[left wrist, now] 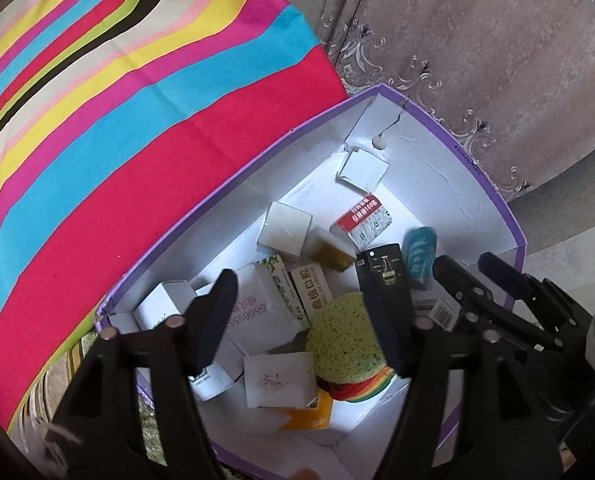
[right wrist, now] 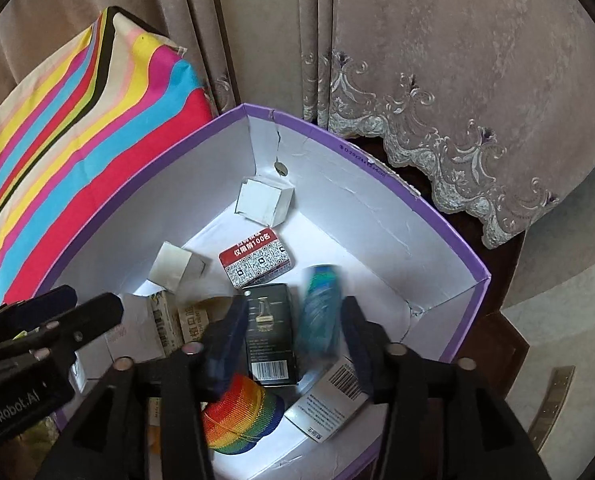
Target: Organize objects
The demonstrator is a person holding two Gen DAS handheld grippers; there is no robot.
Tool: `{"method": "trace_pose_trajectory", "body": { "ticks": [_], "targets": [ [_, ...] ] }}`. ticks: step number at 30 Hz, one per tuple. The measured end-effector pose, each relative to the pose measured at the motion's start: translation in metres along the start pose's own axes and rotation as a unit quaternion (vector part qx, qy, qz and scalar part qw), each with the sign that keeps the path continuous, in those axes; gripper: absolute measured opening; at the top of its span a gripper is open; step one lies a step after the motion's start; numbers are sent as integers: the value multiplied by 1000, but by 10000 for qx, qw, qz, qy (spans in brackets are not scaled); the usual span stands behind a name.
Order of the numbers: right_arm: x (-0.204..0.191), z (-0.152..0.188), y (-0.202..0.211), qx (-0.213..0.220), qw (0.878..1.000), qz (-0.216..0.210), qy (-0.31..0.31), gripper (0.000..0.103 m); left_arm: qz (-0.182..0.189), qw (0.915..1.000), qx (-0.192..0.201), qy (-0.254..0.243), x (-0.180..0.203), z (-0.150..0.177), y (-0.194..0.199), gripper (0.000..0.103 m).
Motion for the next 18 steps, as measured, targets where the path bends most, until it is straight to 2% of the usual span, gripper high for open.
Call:
{"method": "trace_pose_trajectory", "body": {
  "ticks": [2,4,9,13,15,18],
  "targets": [
    [1,0,2,29,10000,38,8,60,-24,10000,-1,-56,-1,2,2,74],
    [1,2,5,36,10000,83,-9,63,-176,9997,28,-177,-1,6,8,81],
    [3,10,15,-67,10000,-5,-52,64,-214,9994,138,-229,-5,22,32,94],
    [5,22,29,-92,9997,240,51,65,-76,9996,264,-67,-12,36,52,98],
    [5,26,36,-83,9997,204,65,68,-82,9995,308,-37,-16,45,60,99],
    [4,31,46,-26,9991,380,210,72,-119,9992,385,-12,-21,53,68,102]
  ]
}}
Point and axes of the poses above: each gripper's, at about its wrist camera, not at the fingertips, and y roughly against the way its jaws point, x to its right, z to its underside, the point moved 9 cm from there along -y, roughly the way its jaws point, and after that the axes turned 4 degrees about -z, right-handed, at the moved point
